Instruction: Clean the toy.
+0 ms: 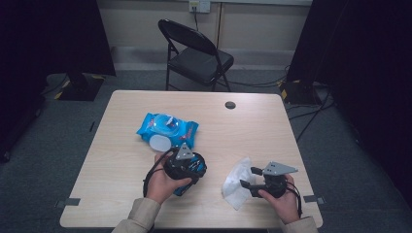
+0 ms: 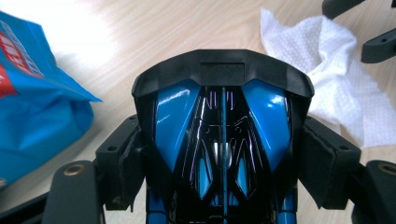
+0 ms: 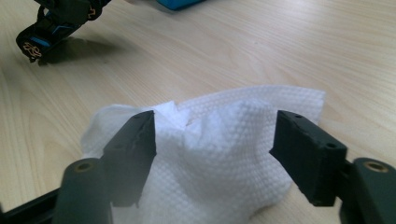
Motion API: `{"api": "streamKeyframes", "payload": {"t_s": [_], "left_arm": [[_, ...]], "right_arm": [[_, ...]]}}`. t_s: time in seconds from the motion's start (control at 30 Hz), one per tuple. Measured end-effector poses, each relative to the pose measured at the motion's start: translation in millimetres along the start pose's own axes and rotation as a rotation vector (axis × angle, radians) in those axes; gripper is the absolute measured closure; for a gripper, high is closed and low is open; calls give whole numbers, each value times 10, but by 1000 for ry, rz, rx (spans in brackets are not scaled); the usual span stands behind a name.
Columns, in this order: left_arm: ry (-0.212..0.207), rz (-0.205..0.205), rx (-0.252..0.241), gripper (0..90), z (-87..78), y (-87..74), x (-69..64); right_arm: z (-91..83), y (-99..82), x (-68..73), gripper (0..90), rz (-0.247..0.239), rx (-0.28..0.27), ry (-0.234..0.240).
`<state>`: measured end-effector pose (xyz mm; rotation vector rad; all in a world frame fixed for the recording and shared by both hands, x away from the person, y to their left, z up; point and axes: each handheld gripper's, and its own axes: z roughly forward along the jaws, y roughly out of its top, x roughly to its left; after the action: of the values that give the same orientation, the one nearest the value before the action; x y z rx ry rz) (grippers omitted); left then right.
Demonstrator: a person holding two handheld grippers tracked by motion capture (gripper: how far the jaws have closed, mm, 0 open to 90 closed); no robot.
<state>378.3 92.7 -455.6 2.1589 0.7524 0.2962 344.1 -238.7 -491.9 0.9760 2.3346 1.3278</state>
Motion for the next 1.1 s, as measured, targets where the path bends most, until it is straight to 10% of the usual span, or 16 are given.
{"api": "streamKeyframes", "payload": {"t_s": [0.63,0.9,1.1], "left_arm": [[1,-5,-49,255,-176,79,9],[0,-13,-65,255,-240,79,8],[5,-3,-69,255,-273,86,8]], "right_arm": [[204,-51,50,567,-37,125,-5],[215,-44,54,840,-42,123,-10],[214,-44,51,877,-13,122,-1]]}}
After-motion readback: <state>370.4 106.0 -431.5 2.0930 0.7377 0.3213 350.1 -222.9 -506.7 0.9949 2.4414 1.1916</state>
